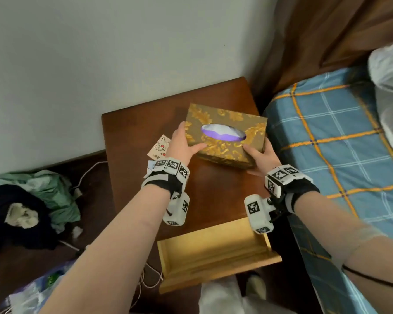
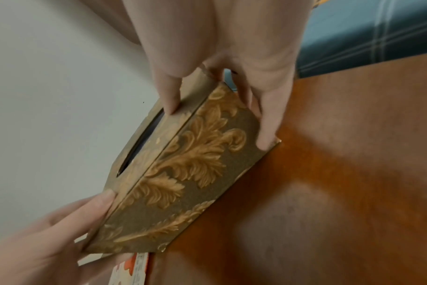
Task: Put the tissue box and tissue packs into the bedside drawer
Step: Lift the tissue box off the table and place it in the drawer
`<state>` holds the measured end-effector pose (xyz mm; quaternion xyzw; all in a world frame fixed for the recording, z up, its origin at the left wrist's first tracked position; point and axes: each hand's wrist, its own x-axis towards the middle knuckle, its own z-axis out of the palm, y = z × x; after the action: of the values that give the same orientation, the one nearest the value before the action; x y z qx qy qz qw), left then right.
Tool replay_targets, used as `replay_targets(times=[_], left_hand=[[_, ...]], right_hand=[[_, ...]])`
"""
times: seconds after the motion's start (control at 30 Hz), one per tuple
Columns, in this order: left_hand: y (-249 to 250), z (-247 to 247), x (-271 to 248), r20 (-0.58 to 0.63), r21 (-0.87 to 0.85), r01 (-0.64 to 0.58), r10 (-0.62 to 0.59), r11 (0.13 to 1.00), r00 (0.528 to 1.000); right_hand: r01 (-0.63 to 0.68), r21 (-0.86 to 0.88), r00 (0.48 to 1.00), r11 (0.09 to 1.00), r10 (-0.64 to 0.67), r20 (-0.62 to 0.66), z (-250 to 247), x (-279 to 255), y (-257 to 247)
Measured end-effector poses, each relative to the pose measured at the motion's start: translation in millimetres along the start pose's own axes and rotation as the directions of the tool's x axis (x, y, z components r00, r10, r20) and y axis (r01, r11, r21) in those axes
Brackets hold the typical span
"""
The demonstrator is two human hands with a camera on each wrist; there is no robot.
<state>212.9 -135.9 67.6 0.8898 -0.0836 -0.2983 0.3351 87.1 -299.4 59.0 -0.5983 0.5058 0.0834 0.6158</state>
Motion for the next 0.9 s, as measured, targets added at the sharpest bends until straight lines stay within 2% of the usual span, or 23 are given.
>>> replay_targets(times=[0.07,0.2,0.33,0.43,0.7,0.77,0.9], left_hand=[[-2.8,1.3,-7.9,0.001,-0.015,0.002,-0.002,1.000,1.000],[-7.4,11.3,-46.1,-0.014,-0.068,0.028,-0.029,0.997,0.999],[-11.0,24.4,-101.9,-0.018,-0.129,0.022,-0.024,0.991,1.000],[-14.5,38.0,-152.0,-0.044,-0.163,0.030,-0.038,0.986,0.998],[-36.4,96.6,-279.7,-0.114,-0.193,0.053,-0.076,0.980,0.991],[-47.3,114.2,-302.9,-0.125,-0.193,0.066,-0.091,0.979,0.988],[-68.1,135.4,-316.4,-0.103,-0.191,0.098,-0.119,0.977,0.988]], right_hand=[[0.035,0.060,0.999,0.998,-0.034,-0.015,-0.3,-7.0,3.8],[0.117,0.053,0.993,0.992,-0.116,-0.021,-11.6,-22.7,18.1],[0.189,-0.034,0.982,0.981,-0.190,-0.020,-36.5,-46.3,42.6],[0.268,-0.117,0.963,0.956,-0.266,0.034,-55.1,-68.2,69.0],[0.315,-0.110,0.944,0.943,-0.300,0.136,-97.7,-135.3,153.8],[0.320,-0.121,0.939,0.940,-0.297,0.172,-106.1,-150.1,176.9],[0.300,-0.149,0.942,0.942,-0.268,0.203,-111.4,-147.5,210.7]])
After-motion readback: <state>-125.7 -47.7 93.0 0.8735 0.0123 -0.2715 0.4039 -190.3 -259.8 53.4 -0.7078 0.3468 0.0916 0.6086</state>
